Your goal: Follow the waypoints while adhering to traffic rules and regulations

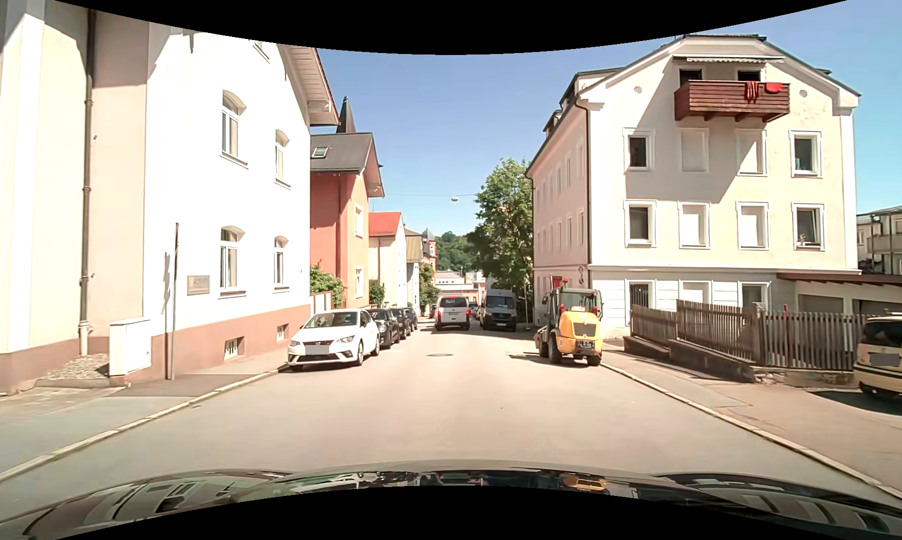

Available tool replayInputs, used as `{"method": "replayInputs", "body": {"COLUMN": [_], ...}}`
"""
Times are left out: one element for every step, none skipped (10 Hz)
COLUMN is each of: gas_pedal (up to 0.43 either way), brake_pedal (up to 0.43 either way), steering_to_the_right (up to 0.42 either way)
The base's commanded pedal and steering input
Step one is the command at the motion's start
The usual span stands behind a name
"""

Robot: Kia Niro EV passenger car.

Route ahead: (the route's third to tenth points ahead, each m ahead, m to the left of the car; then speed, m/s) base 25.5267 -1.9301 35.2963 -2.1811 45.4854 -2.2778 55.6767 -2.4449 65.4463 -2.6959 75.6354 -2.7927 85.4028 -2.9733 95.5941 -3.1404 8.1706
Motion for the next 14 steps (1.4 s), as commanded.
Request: {"method": "replayInputs", "body": {"gas_pedal": [0.0, 0.0, 0.0, 0.0, 0.0, 0.0, 0.0, 0.0, 0.0, 0.0, 0.0, 0.0, 0.0, 0.0], "brake_pedal": [0.0, 0.0, 0.0, 0.0, 0.0, 0.0, 0.0, 0.043, 0.122, 0.134, 0.14, 0.146, 0.146, 0.146], "steering_to_the_right": [0.004, 0.003, 0.003, 0.003, 0.003, 0.003, 0.002, -0.002, -0.004, -0.004, -0.004, -0.005, -0.005, -0.009]}}
